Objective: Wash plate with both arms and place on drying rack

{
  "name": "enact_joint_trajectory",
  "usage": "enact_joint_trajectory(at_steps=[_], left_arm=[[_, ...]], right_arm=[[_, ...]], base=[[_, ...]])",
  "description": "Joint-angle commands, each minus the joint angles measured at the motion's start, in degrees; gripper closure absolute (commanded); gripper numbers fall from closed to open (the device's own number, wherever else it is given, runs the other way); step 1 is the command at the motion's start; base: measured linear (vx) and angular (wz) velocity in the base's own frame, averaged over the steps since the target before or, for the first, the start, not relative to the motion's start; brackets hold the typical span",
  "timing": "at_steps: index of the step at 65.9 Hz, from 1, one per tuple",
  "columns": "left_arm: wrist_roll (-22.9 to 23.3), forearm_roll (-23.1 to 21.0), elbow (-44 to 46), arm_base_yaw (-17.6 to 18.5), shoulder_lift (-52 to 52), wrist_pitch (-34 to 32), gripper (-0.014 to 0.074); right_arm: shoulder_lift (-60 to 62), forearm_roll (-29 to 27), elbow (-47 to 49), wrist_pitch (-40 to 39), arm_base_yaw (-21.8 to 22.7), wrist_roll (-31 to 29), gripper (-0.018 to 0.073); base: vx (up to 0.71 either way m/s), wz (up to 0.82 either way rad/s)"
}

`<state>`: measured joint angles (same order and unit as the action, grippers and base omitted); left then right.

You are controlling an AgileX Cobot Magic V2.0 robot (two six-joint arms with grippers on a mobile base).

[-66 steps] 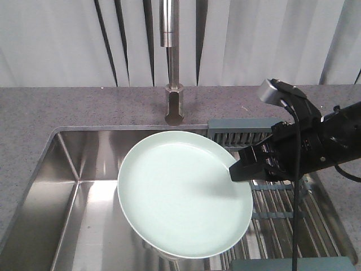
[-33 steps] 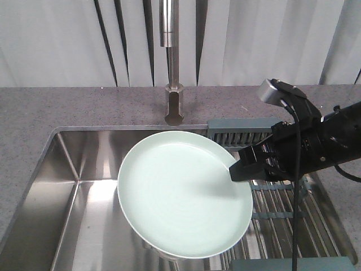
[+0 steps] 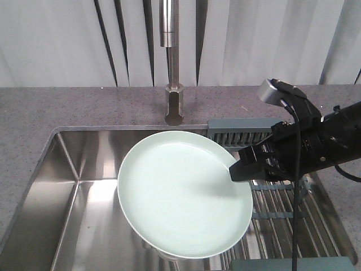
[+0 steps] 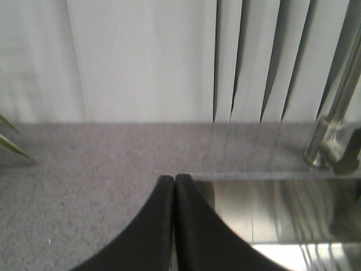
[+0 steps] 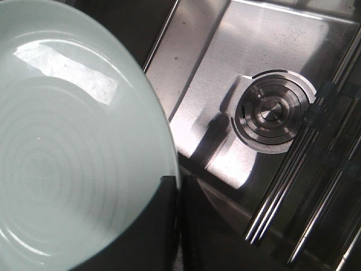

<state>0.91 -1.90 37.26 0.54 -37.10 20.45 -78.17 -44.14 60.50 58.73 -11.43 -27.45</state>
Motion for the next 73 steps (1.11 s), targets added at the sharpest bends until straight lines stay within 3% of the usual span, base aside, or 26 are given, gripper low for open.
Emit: enact_joint_trajectory(at_steps=[1,18,25,32,47,54,62,73], left_arm=[[0.10,-0.52,1.80,0.42,-4.84,-2.94,0.0603],[0.68,-0.58,1.93,0.42,-12.91,-2.83,0.0598],[0.51,-0.58,2.47,0.42,-15.88,-2.64,0.0542],[0.48,-0.58,4.89,0.42,-19.04,0.53,0.0426],[-2.20,-0.64,12.43,0.42,-24.46,4.42,0.0057],[-6.60,-1.20,15.42,0.42,-26.51,8.60,-0.0040],[-13.75,-5.22,18.09,0.42,-28.44,10.94,-0.0070],[-29.70,-19.09,20.79,0.42,-31.76,11.16,-0.0051]], right_arm=[[1.80,-2.84,1.39,-0.94,0.17,-0.21,0.0568],[1.80,-2.84,1.39,-0.94,0.17,-0.21,0.0568],[1.80,-2.84,1.39,-0.94,0.17,-0.21,0.0568],[1.80,-2.84,1.39,-0.94,0.17,-0.21,0.0568],[1.80,-2.84,1.39,-0.94,0.17,-0.21,0.0568],[1.80,-2.84,1.39,-0.94,0.17,-0.21,0.0568],[1.80,-2.84,1.39,-0.94,0.17,-0.21,0.0568],[1.80,-2.84,1.39,-0.99,0.17,-0.21,0.0568]], base=[[0.00,0.00],[0.00,0.00],[0.00,0.00],[0.00,0.00],[0.00,0.00],[0.00,0.00],[0.00,0.00],[0.00,0.00]])
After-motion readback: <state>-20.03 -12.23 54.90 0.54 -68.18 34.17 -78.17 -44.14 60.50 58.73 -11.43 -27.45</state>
